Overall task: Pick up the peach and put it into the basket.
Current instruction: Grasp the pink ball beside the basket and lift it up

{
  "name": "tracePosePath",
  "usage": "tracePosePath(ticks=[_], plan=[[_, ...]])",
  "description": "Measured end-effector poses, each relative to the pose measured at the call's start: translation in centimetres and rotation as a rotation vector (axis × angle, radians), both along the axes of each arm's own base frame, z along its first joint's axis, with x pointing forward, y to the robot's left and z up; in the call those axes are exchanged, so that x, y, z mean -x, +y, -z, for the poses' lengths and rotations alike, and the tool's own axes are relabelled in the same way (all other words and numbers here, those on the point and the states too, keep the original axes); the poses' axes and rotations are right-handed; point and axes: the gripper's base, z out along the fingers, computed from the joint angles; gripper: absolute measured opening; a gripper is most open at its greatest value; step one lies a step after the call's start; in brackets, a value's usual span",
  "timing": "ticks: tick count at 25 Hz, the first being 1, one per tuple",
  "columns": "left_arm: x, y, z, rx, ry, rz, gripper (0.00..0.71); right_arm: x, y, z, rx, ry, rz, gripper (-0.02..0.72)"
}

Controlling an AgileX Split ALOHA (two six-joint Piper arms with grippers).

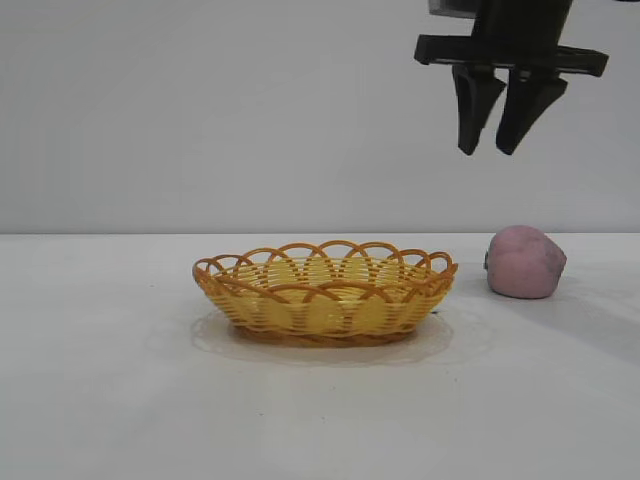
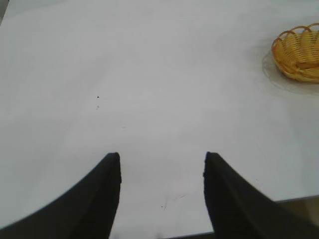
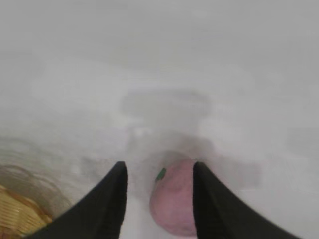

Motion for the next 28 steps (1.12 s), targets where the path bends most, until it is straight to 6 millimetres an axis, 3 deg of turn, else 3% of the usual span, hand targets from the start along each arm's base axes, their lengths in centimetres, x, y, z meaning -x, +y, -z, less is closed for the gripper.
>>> tracePosePath(ticks=[8,9,11,12,13,17,19,24,26,28], plan=[[0.0,-0.1,0.0,0.011,0.001,0.007,0.375,-0.4,-0.7,4.8,0.082,0.165,0.018,0.257],[0.0,-0.1,0.0,0.011,0.001,0.007,0.333,-0.5,-0.7,5.6,0.087,0.183,0.021,0.257],[0.0,-0.1,0.0,0.011,0.001,0.003,0.321,-0.8,-0.6,7.6,0.099,0.217,0.021,0.257],[0.0,-0.1,0.0,0.011,0.001,-0.012,0.273,-0.9,-0.6,8.4,0.106,0.224,0.019,0.257],[0.0,-0.1,0.0,0.011,0.001,-0.032,0.247,-1.1,-0.6,8.8,0.114,0.217,0.015,0.148],[0.0,-0.2,0.0,0.011,0.001,-0.128,0.084,-1.4,0.1,6.8,0.084,0.128,-0.010,0.000],[0.0,-0.2,0.0,0.011,0.000,-0.148,0.000,-0.6,1.4,4.7,0.046,0.096,-0.061,0.000],[0.0,-0.2,0.0,0.011,0.000,-0.147,0.000,3.3,7.0,-1.5,-0.093,-0.013,-0.257,0.000],[0.0,-0.2,0.0,0.011,0.000,-0.147,0.000,4.9,9.0,-2.5,-0.105,-0.014,-0.328,0.000],[0.0,-0.2,0.0,0.010,0.000,-0.146,0.000,6.2,10.6,-2.1,-0.096,0.019,-0.387,0.000]])
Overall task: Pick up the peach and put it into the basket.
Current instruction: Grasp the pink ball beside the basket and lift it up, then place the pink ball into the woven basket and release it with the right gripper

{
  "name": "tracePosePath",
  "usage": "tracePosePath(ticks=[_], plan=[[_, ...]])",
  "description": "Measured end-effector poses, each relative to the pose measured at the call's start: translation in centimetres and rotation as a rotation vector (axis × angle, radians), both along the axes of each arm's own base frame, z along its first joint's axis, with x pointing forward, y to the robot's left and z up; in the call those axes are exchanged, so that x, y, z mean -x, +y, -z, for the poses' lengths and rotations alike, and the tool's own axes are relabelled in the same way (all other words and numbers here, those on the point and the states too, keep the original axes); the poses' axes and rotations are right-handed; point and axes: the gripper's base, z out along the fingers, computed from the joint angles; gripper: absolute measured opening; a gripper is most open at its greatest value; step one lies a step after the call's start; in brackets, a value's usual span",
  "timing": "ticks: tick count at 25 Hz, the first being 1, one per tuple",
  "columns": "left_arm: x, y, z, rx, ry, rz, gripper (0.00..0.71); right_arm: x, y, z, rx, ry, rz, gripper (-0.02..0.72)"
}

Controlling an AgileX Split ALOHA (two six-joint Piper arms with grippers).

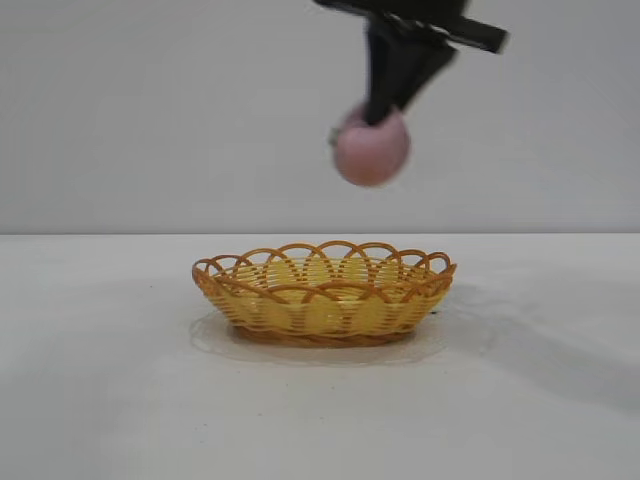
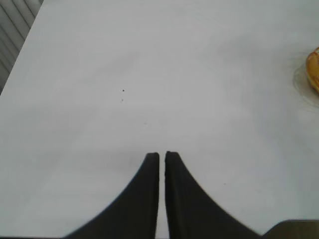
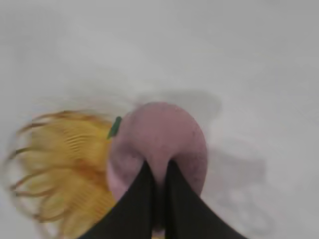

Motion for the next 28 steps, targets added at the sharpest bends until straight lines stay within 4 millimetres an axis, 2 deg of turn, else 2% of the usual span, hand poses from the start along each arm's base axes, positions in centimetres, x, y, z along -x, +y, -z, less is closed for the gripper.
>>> tracePosePath(ticks=[2,5,8,10,17,18,20,21,22,23,25,28], plan=[[0.0,0.0,0.0,0.000,0.000,0.000,0.000,0.7,1.3,1.2,0.021,0.032,-0.040,0.000],[0.0,0.0,0.0,0.000,0.000,0.000,0.000,0.7,2.4,4.1,0.055,0.094,-0.060,0.000],[0.0,0.0,0.0,0.000,0.000,0.000,0.000,0.5,2.6,6.3,0.082,0.142,-0.060,0.000],[0.0,0.0,0.0,0.000,0.000,0.000,0.000,0.4,2.7,7.0,0.092,0.155,-0.060,0.000],[0.0,0.0,0.0,-0.001,0.000,0.001,0.000,0.5,2.7,6.7,0.083,0.162,-0.055,0.419],[0.0,0.0,0.0,-0.001,0.000,0.001,0.000,0.6,2.6,6.3,0.083,0.155,-0.046,0.446],[0.0,0.0,0.0,-0.001,0.000,0.001,0.000,0.5,2.1,4.8,0.090,0.108,-0.011,0.442],[0.0,0.0,0.0,-0.001,0.000,0.001,0.000,0.2,1.6,3.8,0.100,0.064,0.031,0.442],[0.0,0.0,0.0,-0.001,0.000,0.001,0.000,-0.1,0.9,2.7,0.104,0.024,0.086,0.485],[0.0,0.0,0.0,-0.001,0.000,0.001,0.000,-0.6,-0.3,1.7,0.120,-0.014,0.147,0.468],[0.0,0.0,0.0,-0.001,0.000,0.001,0.000,-2.3,-3.6,0.6,0.167,-0.070,0.266,0.468],[0.0,0.0,0.0,-0.001,0.000,0.001,0.000,-4.8,-9.3,0.6,0.204,-0.063,0.439,0.468]])
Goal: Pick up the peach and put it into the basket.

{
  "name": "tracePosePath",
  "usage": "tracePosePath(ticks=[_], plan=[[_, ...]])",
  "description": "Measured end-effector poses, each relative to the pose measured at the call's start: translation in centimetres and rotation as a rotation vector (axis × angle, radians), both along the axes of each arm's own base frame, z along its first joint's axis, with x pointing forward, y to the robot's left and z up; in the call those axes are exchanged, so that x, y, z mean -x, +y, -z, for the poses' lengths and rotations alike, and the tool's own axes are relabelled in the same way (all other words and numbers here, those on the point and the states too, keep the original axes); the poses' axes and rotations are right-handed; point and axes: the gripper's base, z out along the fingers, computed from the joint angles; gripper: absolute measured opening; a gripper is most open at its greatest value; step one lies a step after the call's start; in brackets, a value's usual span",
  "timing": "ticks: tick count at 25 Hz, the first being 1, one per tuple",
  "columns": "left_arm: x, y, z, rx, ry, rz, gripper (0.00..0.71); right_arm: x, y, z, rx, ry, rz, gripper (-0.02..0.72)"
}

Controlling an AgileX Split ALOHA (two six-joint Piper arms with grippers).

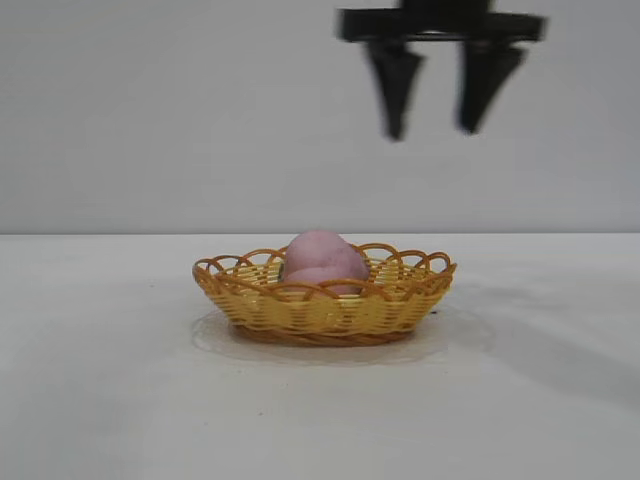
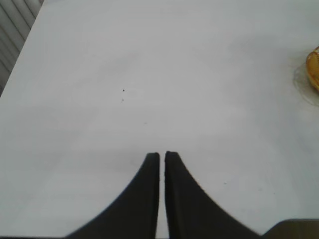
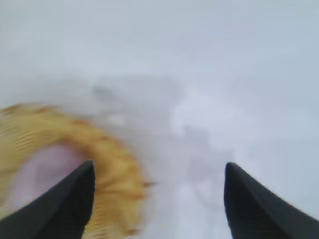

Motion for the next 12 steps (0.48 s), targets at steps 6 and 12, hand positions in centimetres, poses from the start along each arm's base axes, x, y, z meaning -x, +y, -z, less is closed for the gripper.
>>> tracePosePath(ticks=[6,12], plan=[[0.0,0.0,0.0,0.000,0.000,0.000,0.000,-1.9,-7.4,2.4,-0.007,0.051,0.199,0.468],[0.0,0.0,0.0,0.000,0.000,0.000,0.000,-0.5,-9.9,4.2,-0.004,0.099,0.254,0.468]])
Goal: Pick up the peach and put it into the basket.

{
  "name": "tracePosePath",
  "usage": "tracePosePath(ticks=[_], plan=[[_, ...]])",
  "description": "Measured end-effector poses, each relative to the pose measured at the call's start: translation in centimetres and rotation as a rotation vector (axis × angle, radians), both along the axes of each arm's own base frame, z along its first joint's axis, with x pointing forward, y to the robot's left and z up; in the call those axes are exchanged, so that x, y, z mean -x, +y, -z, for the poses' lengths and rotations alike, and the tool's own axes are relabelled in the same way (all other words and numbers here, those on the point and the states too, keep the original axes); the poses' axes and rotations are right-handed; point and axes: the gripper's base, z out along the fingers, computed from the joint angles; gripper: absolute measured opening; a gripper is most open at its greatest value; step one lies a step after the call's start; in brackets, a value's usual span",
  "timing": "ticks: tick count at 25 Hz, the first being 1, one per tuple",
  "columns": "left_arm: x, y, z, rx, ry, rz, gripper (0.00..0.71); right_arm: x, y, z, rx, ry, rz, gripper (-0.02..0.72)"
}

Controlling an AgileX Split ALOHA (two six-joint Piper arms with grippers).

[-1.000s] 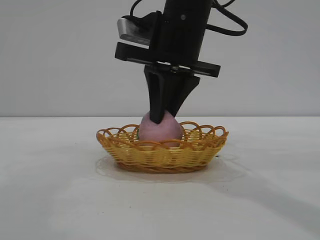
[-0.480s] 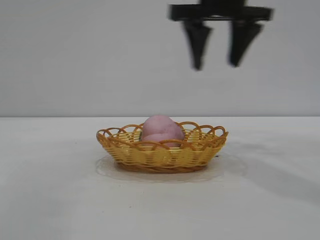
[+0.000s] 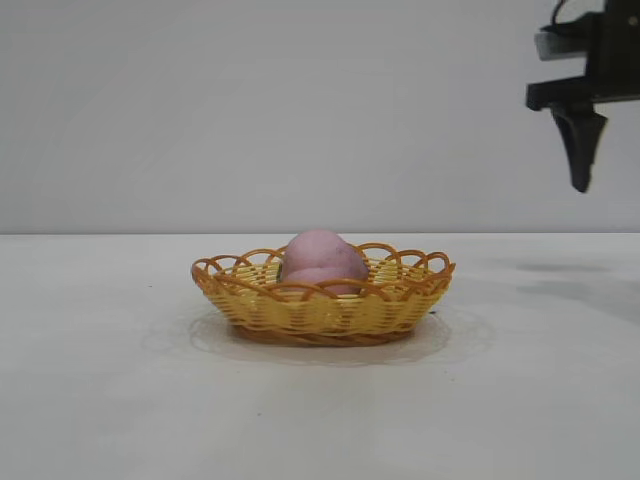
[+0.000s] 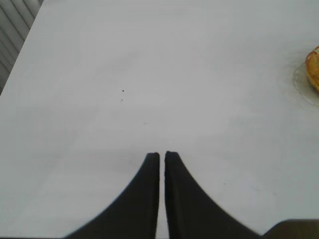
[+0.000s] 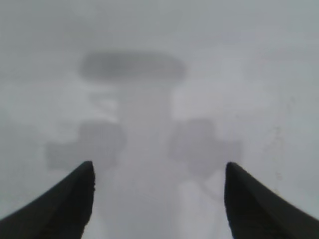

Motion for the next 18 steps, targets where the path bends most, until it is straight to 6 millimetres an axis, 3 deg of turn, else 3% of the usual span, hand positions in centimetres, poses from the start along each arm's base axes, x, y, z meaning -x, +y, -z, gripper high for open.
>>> tracePosePath(ticks=[2,4,8,12,18], plan=[[0.0,0.0,0.0,0.000,0.000,0.000,0.000,1.6,-0.3,-0.8,-0.004,-0.019,-0.001,0.468],[0.0,0.0,0.0,0.000,0.000,0.000,0.000,3.9,-0.6,-3.1,-0.015,-0.088,-0.009,0.468],[0.0,0.0,0.0,-0.002,0.000,0.001,0.000,10.3,-1.5,-6.3,-0.018,-0.148,-0.023,0.468],[0.0,0.0,0.0,-0.002,0.000,0.001,0.000,17.8,-2.3,-7.7,-0.043,-0.154,-0.046,0.468],[0.0,0.0,0.0,-0.002,0.000,0.001,0.000,28.0,-3.5,-7.8,-0.082,-0.222,-0.048,0.468]])
